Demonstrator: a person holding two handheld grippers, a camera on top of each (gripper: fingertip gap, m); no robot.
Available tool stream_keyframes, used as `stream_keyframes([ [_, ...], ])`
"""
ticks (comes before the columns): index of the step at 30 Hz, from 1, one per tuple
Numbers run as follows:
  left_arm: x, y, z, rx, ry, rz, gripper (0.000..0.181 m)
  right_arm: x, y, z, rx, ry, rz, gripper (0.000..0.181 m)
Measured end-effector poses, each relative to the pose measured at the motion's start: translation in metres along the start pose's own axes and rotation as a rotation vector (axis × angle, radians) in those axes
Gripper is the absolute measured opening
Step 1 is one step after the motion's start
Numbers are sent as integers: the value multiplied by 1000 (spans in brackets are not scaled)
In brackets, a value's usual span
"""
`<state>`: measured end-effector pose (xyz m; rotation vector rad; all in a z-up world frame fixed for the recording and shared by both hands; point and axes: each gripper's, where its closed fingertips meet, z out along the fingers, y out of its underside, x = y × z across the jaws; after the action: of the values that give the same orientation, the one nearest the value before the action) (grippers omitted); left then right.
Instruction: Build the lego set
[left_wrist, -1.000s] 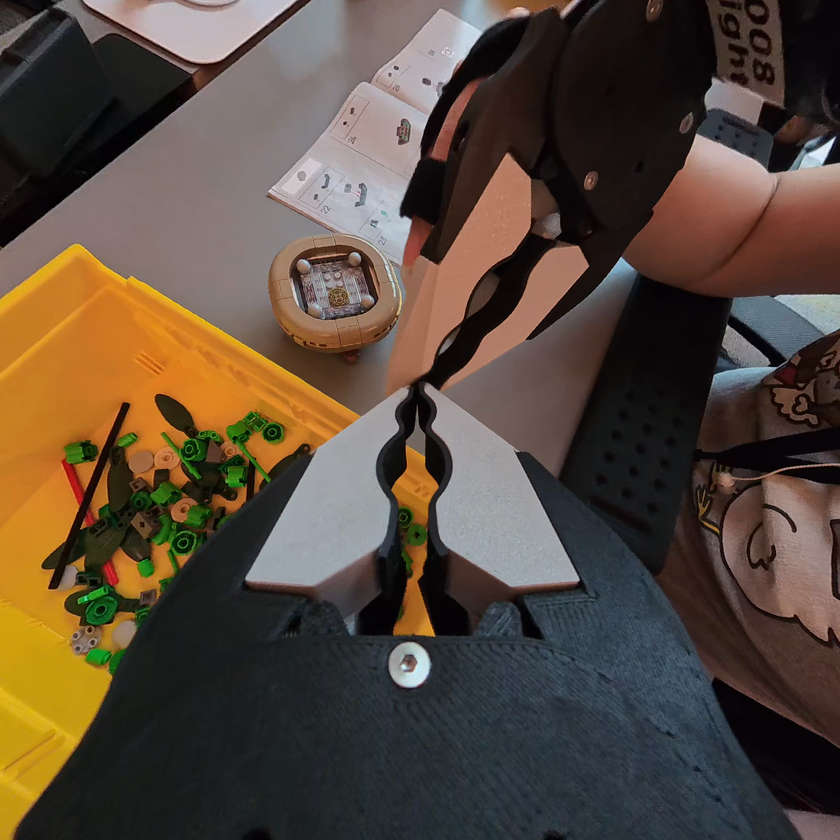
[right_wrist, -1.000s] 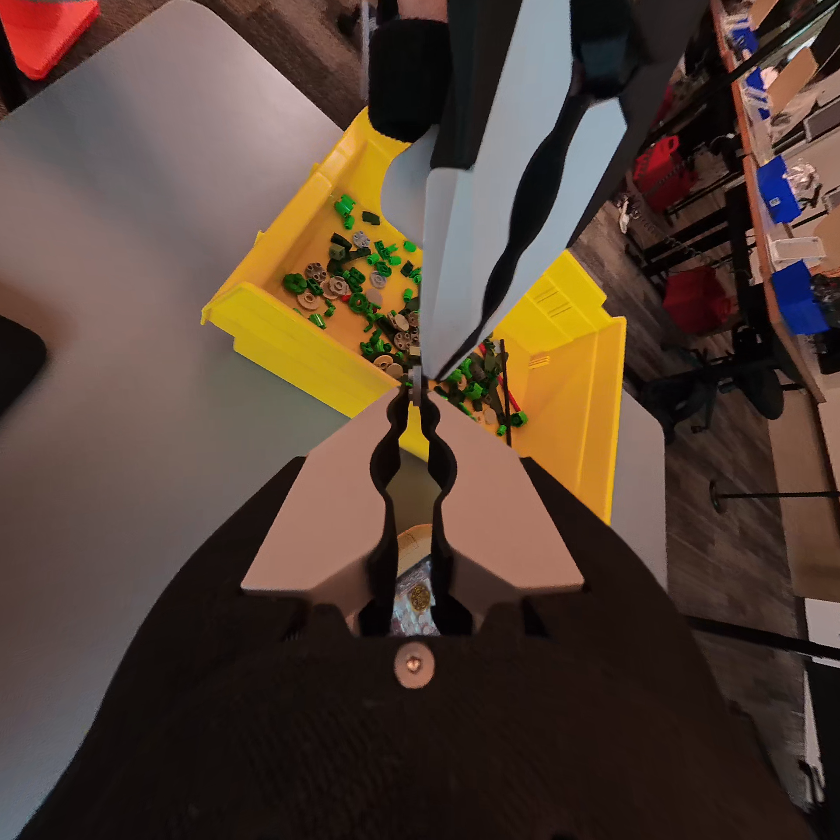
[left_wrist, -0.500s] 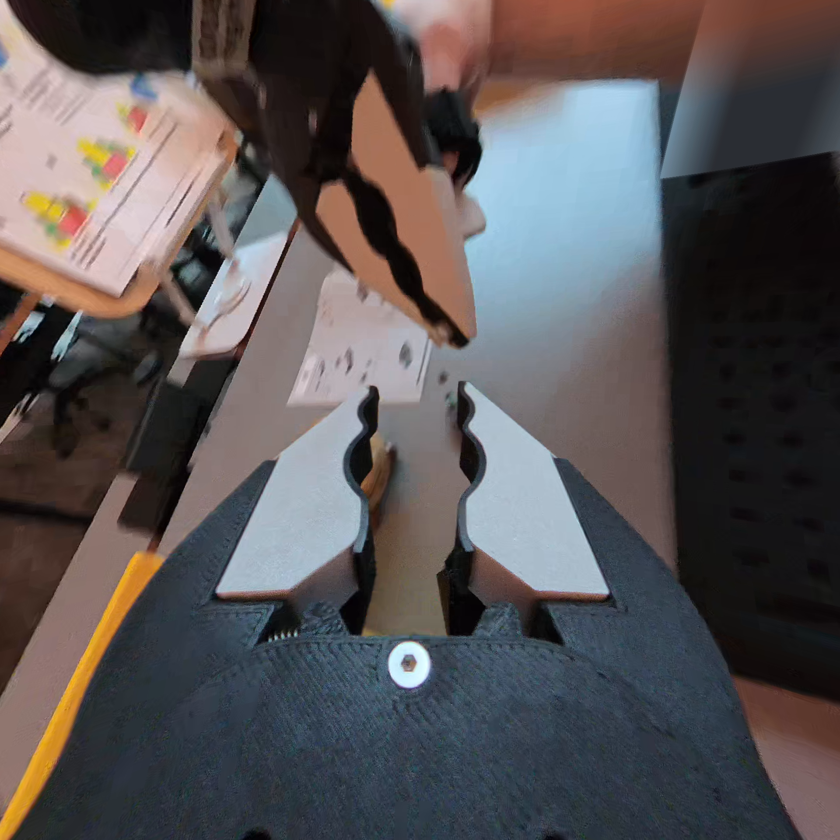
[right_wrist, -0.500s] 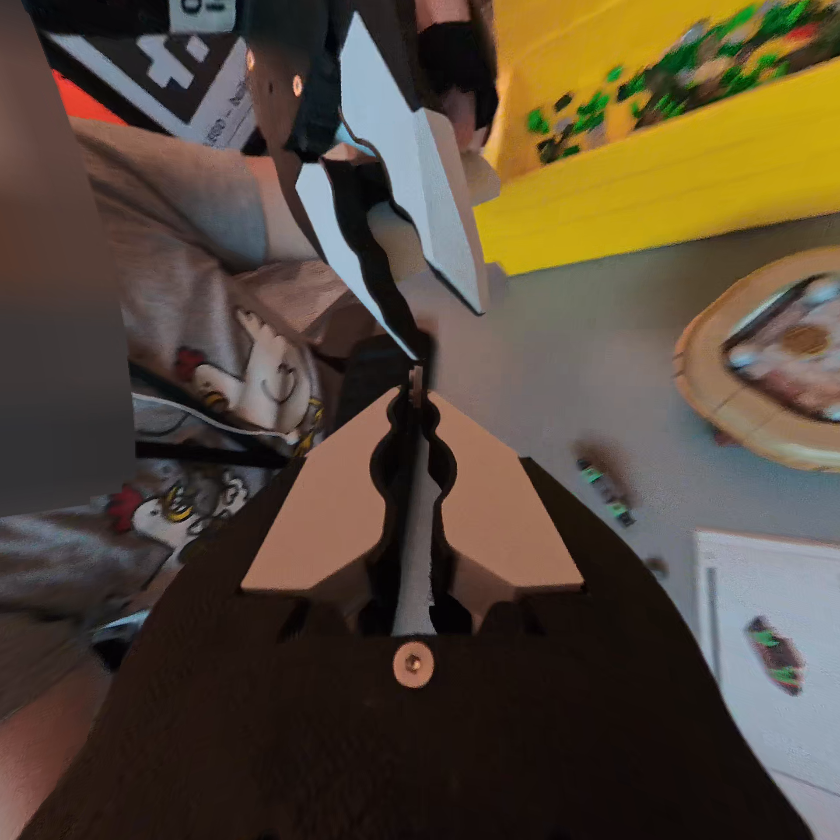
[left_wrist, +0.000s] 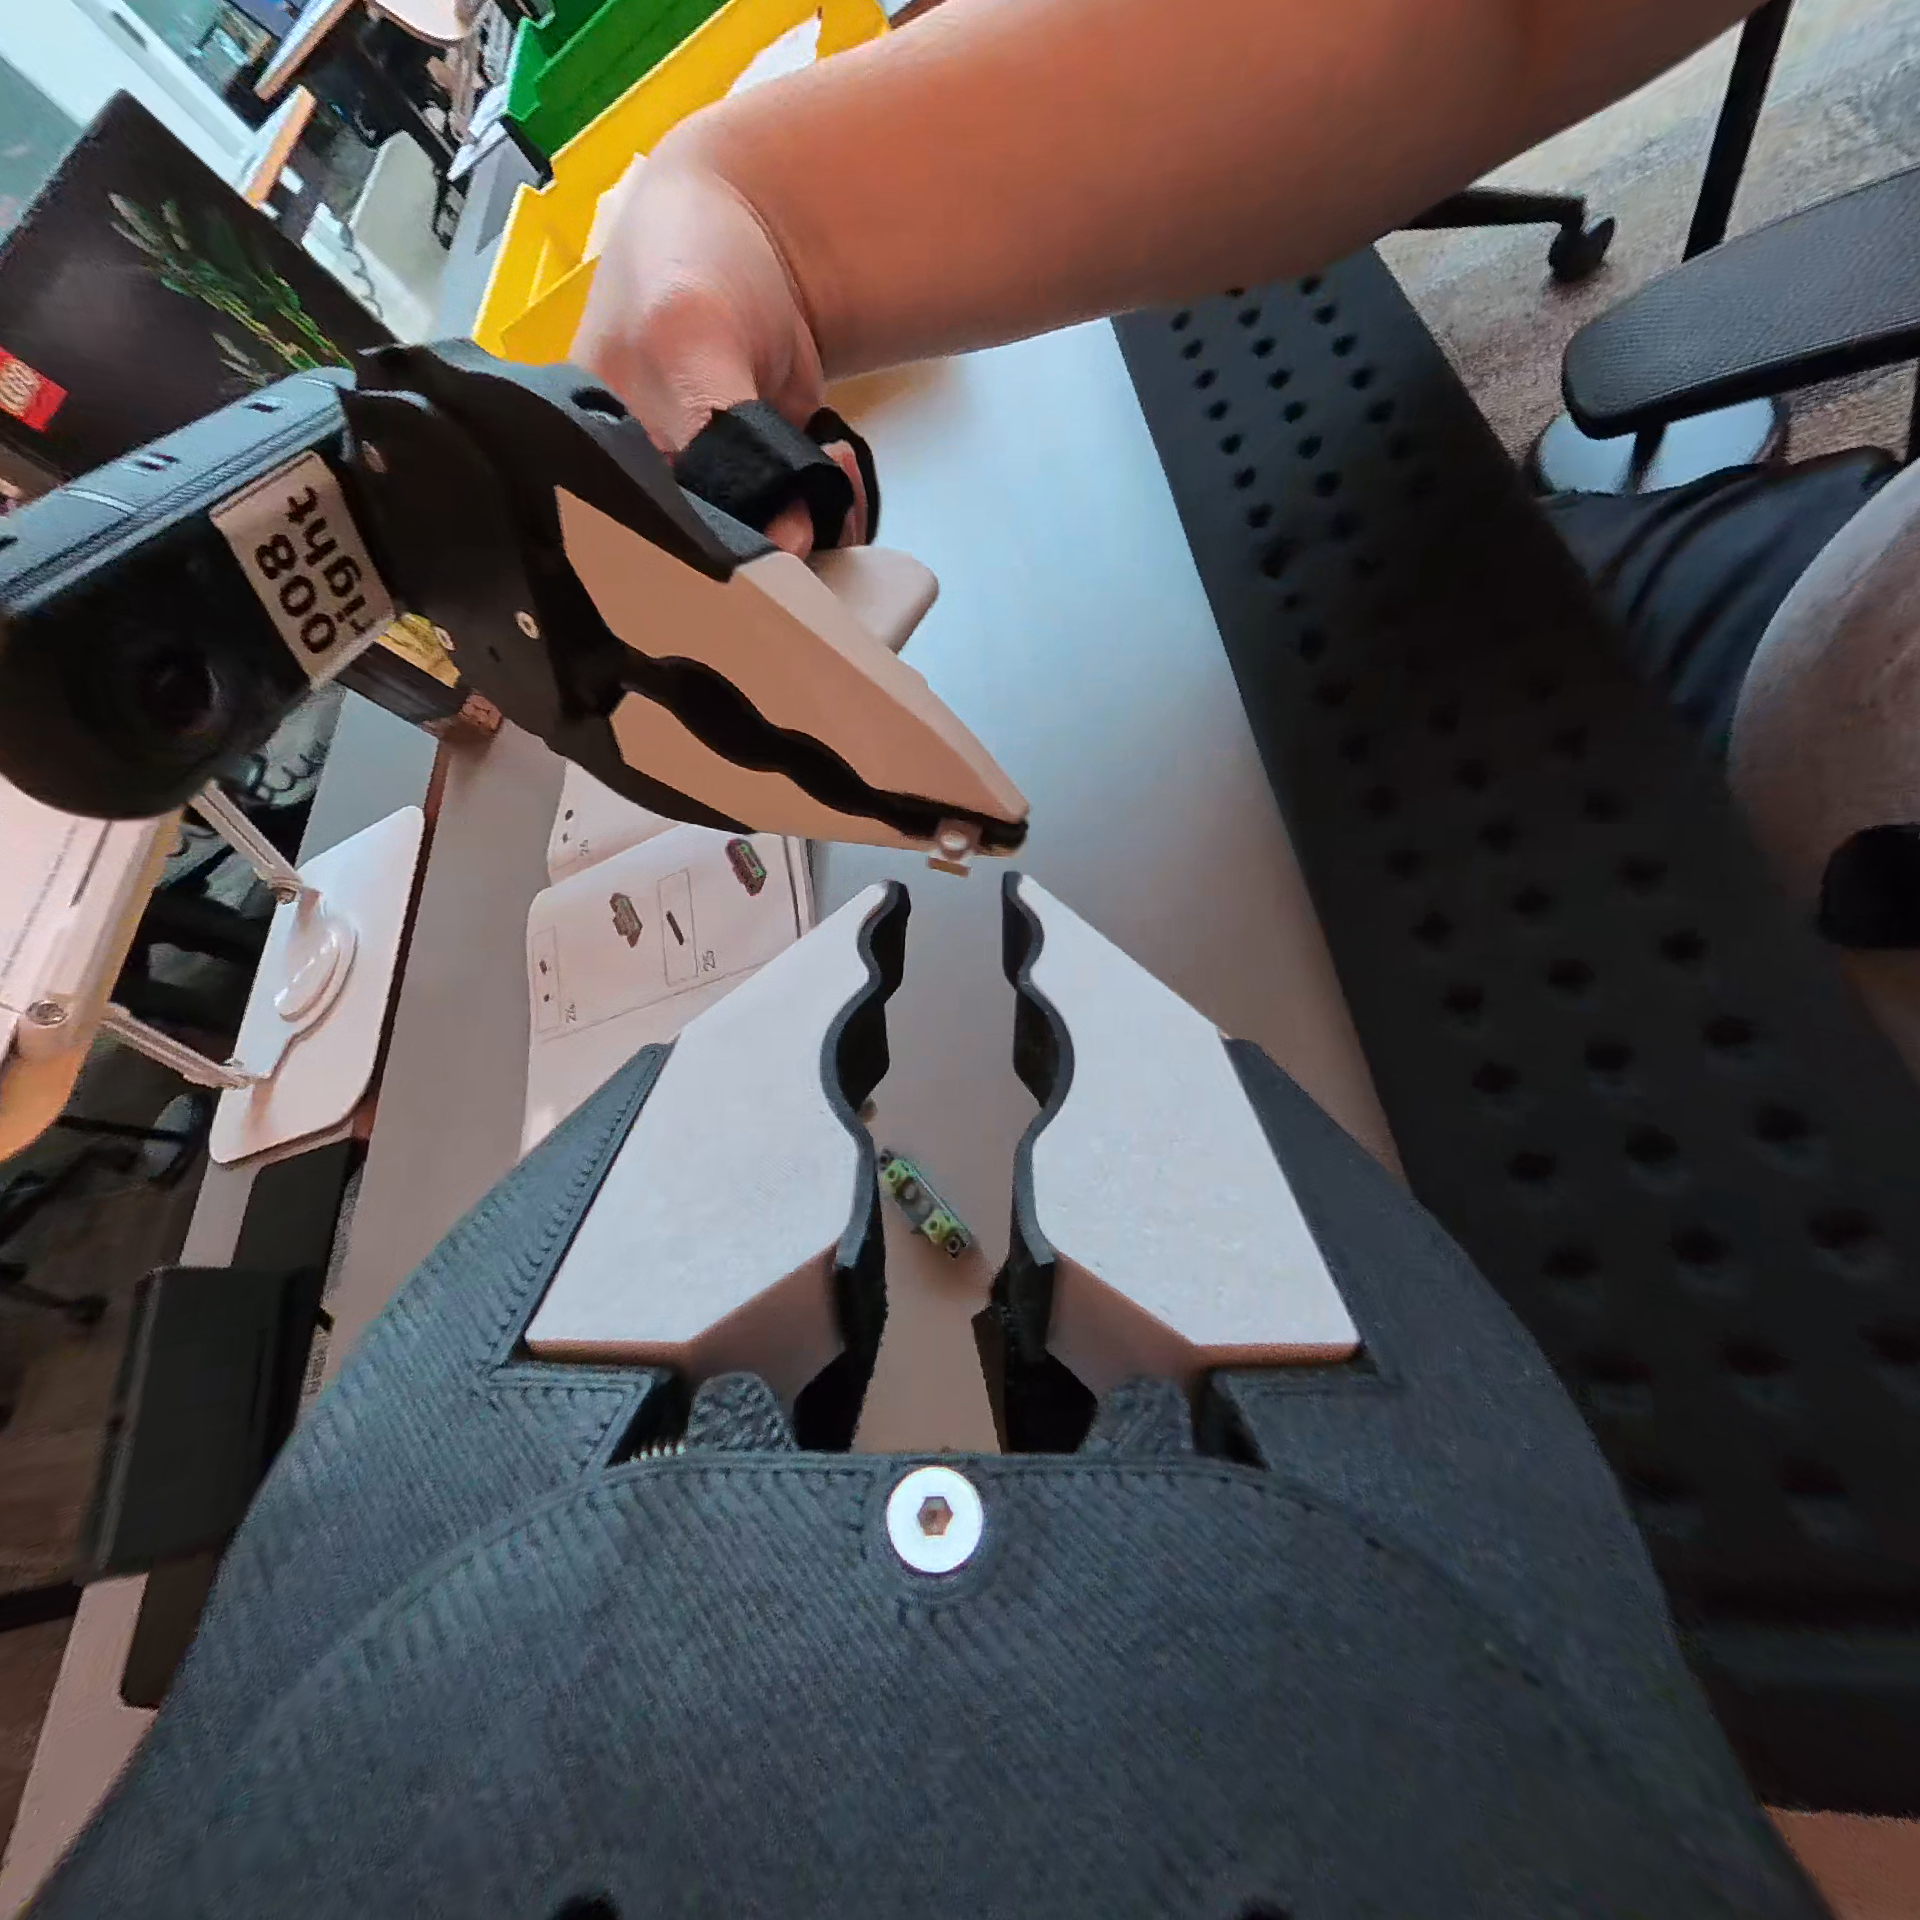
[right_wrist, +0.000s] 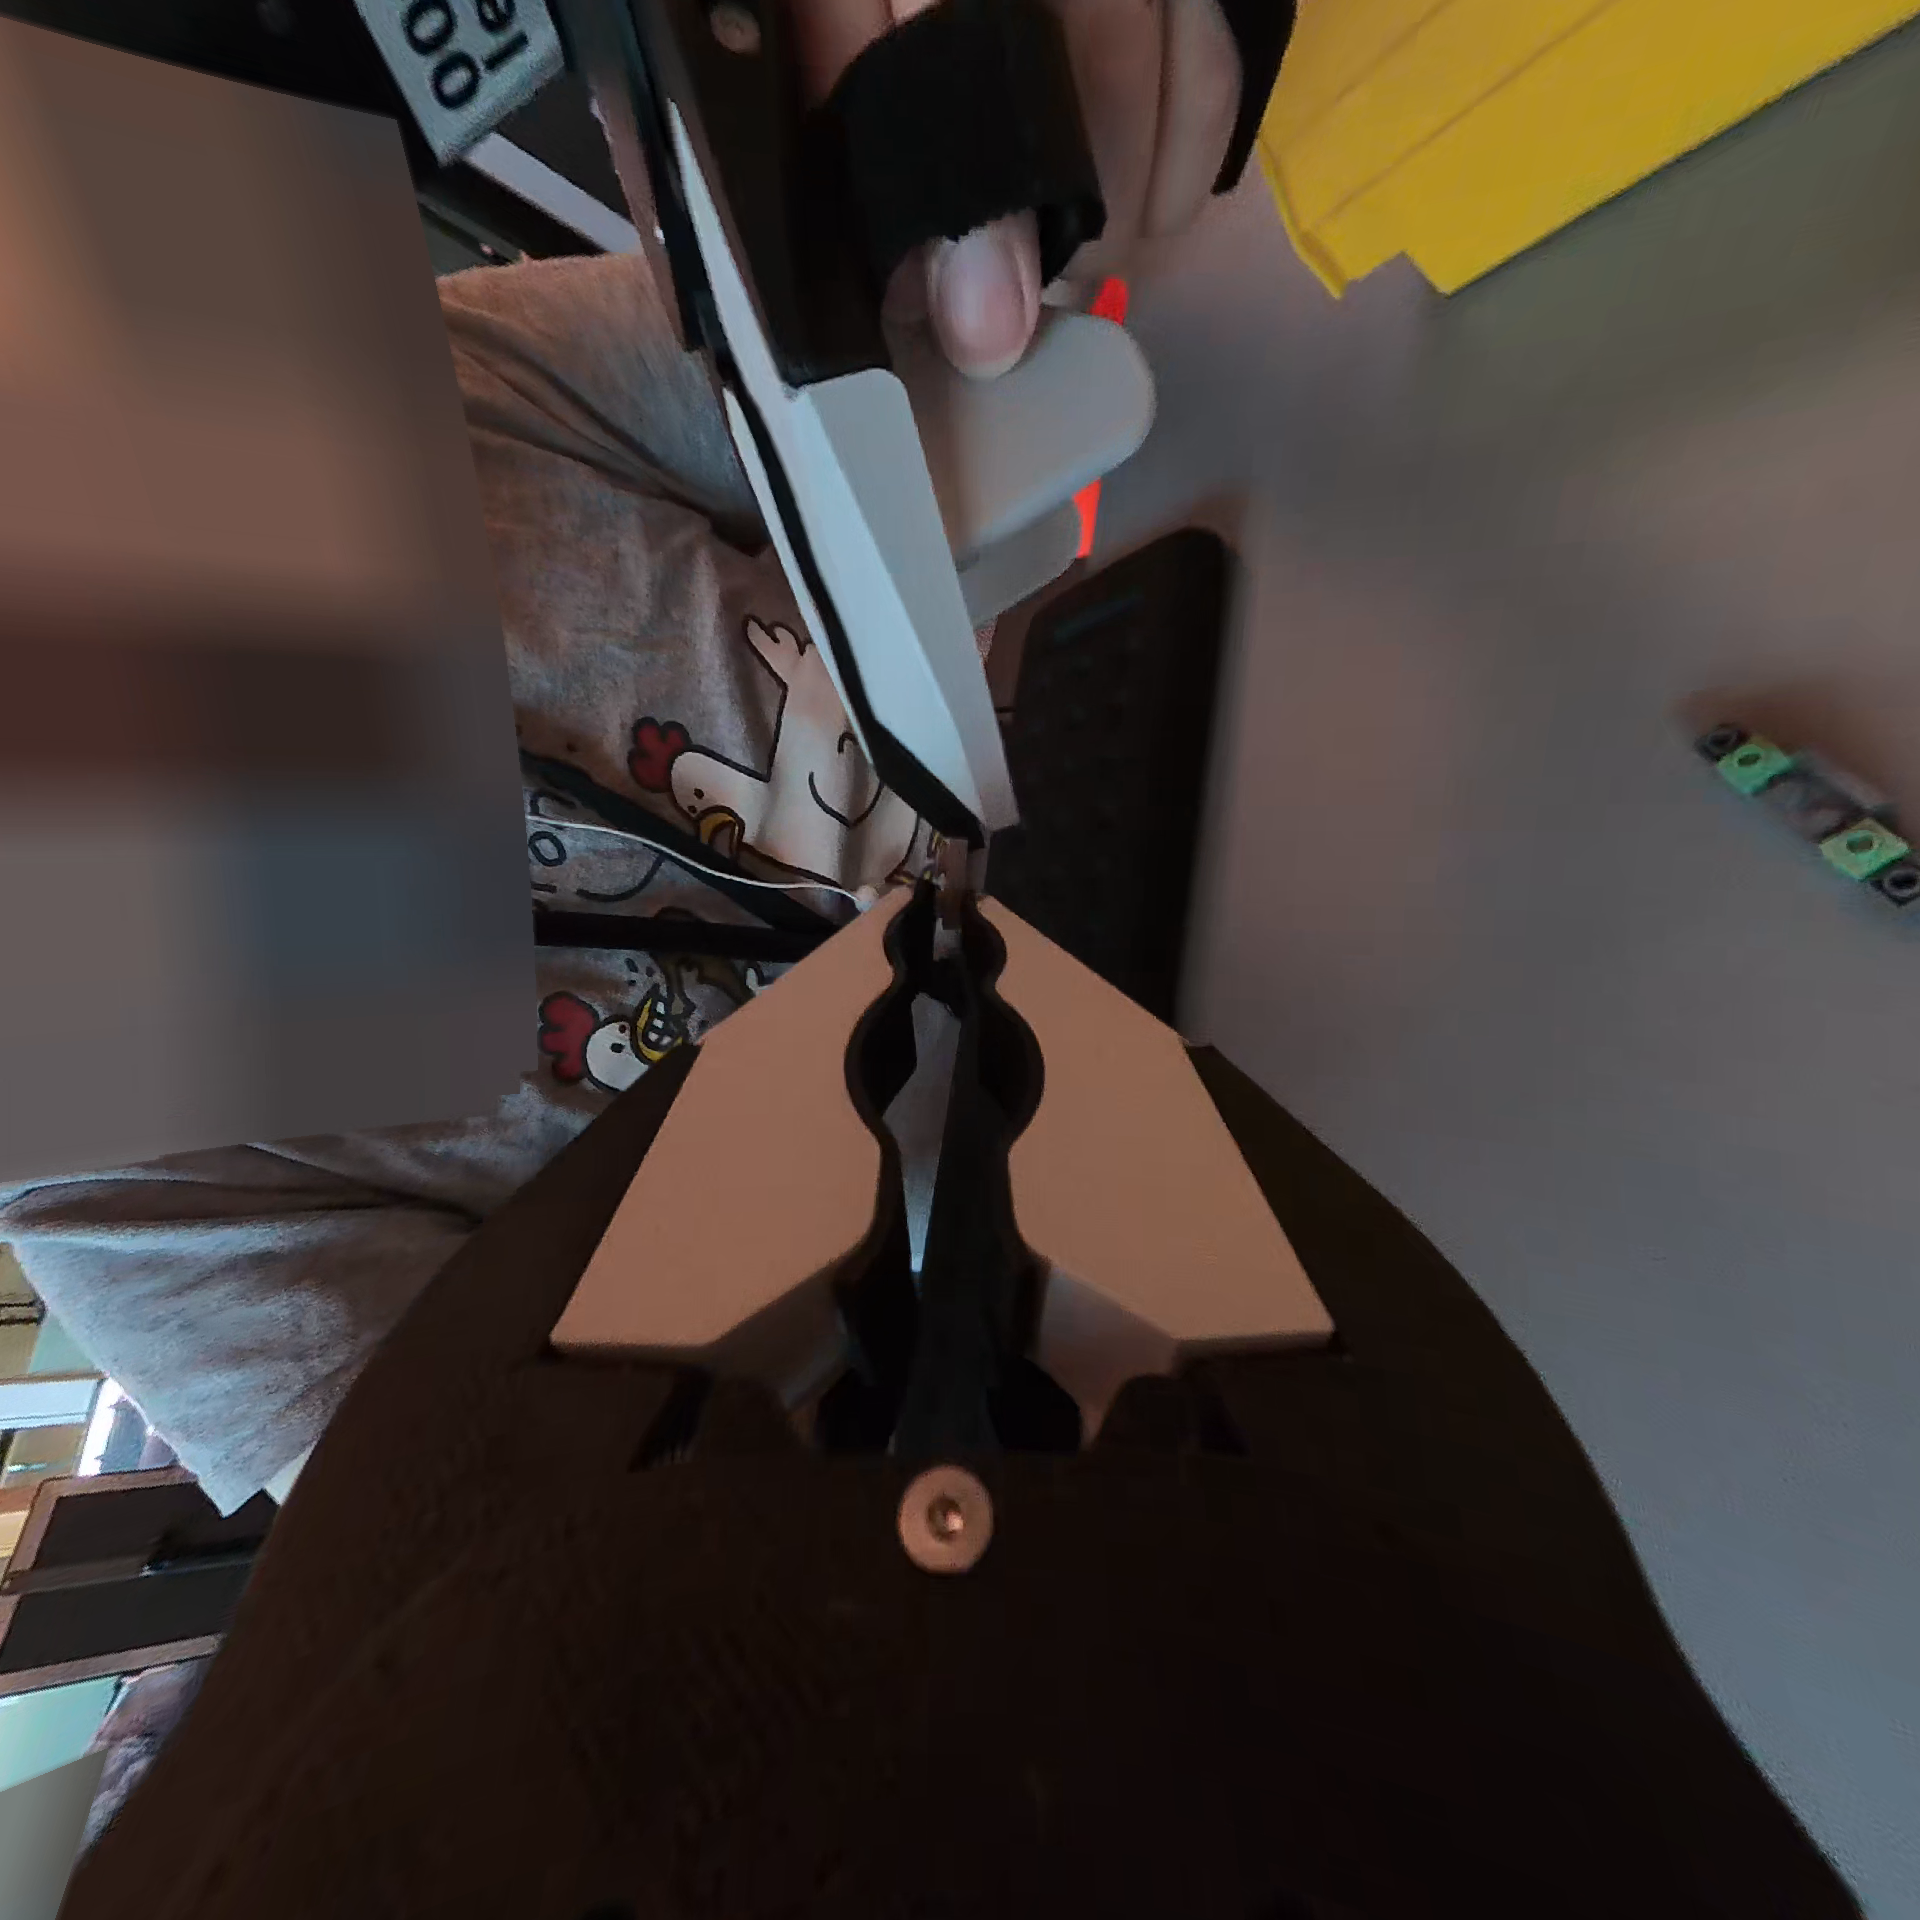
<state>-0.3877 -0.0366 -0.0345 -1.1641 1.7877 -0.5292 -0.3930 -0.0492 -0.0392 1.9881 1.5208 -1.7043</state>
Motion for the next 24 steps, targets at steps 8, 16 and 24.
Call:
stream_keyframes([
  [8, 3, -5, 16, -22, 48, 28, 10, 2, 13, -4, -5, -9, 12, 3],
  [16, 10, 5, 29, -99, 89, 36, 6, 15, 22, -6, 30, 6, 30, 18],
  [24, -6, 99, 49, -525, 10, -261, 6, 85, 27, -71, 362, 399, -138, 45],
])
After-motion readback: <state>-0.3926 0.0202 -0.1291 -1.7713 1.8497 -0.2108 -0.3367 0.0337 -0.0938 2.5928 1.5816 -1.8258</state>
